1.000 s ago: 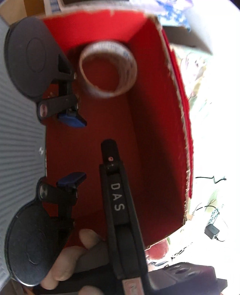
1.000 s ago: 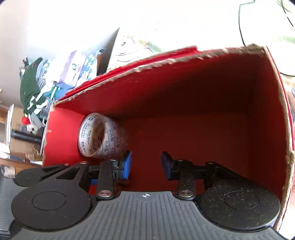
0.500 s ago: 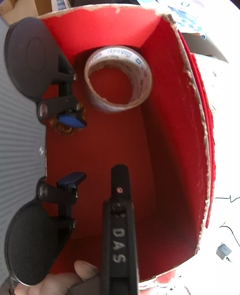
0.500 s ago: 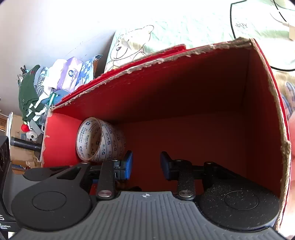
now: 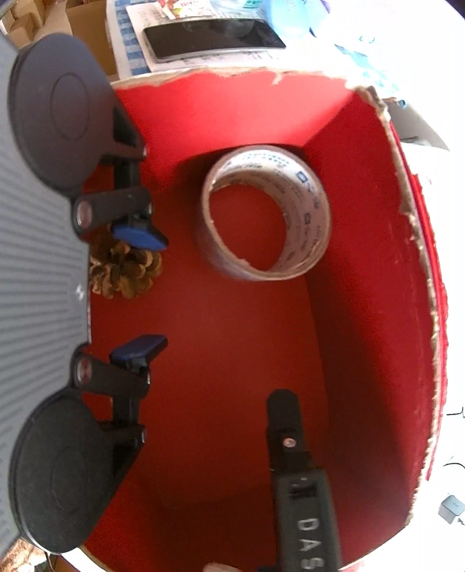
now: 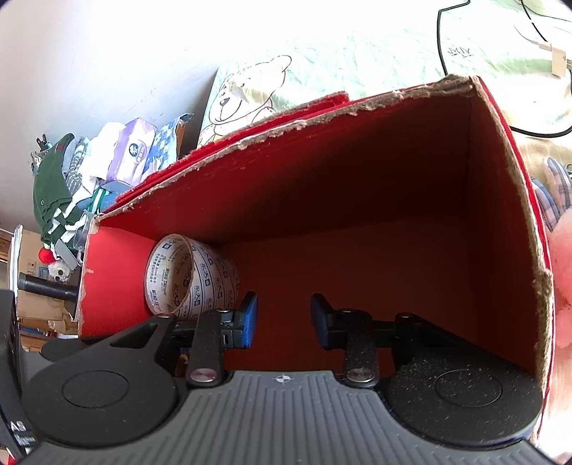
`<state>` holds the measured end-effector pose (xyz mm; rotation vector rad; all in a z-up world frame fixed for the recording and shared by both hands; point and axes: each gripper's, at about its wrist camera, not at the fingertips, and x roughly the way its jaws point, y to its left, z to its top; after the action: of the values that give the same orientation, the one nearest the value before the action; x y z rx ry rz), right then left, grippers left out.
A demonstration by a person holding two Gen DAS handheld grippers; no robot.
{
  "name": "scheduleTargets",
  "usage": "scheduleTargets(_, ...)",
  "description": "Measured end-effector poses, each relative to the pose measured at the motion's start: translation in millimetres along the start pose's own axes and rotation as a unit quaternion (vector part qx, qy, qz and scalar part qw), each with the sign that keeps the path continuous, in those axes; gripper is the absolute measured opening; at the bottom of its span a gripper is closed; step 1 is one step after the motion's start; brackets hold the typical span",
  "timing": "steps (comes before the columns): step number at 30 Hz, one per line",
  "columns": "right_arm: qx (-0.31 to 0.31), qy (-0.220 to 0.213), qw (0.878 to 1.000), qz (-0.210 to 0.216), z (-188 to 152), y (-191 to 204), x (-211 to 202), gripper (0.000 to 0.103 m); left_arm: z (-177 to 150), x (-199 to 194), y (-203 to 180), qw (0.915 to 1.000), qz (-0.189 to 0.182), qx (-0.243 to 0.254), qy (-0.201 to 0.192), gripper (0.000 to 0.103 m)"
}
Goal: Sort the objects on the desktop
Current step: 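Raise the empty right gripper up out of the red box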
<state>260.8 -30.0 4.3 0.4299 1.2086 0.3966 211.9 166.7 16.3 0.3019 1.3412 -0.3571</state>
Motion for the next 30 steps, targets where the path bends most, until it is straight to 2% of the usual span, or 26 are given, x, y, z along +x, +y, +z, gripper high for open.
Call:
scheduleTargets(1, 0.001, -0.001, 1.000, 0.000, -0.1, 0.2, 0.5, 0.036, 1.2, 2.4, -15.1, 1.0000, 0.007, 0.001, -0.002, 0.056)
scheduleTargets(5, 0.002, -0.006, 1.000, 0.000, -0.1, -0.1, -0.7, 0.036, -0.3, -1.8, -13.6, 0.9998, 0.013, -0.007, -0.017, 0.056)
scheduleTargets(11, -0.007, -0.005, 1.000, -0.003, 0.0, 2.1, -0.3, 0.036, 1.7, -17.0, -17.6, 0.9974, 0.034, -0.014, -0.062, 0.059)
scheduleTargets(14, -0.012, 0.000, 1.000, -0.007, -0.1, 3.6, 0.9, 0.036, 4.3, -18.6, -22.2, 0.9972, 0.031, -0.013, -0.067, 0.060)
scheduleTargets(17, -0.014, 0.003, 1.000, -0.010, -0.1, 4.1, 1.8, 0.036, 10.9, -19.8, -42.1, 0.9962, 0.046, -0.016, -0.073, 0.060)
scheduleTargets(24, -0.024, 0.006, 1.000, -0.016, -1.7, 6.1, 2.1, 0.036, 4.6, -16.9, -36.1, 0.9959, 0.032, -0.045, -0.072, 0.062)
scheduleTargets(26, -0.028, 0.005, 0.999, -0.017, -2.3, 6.9, 2.1, 0.036, 4.1, -13.0, -31.3, 0.9955, 0.044, -0.045, -0.072, 0.058)
scheduleTargets(28, -0.030, 0.004, 0.999, -0.018, -2.7, 7.5, 2.0, 0.036, 3.7, -14.5, -33.7, 0.9944, 0.054, -0.041, -0.081, 0.063)
scheduleTargets(30, -0.028, 0.004, 0.999, -0.017, -2.6, 7.3, 2.2, 0.036, 2.4, -16.0, -34.5, 0.9935, 0.058, -0.040, -0.090, 0.063)
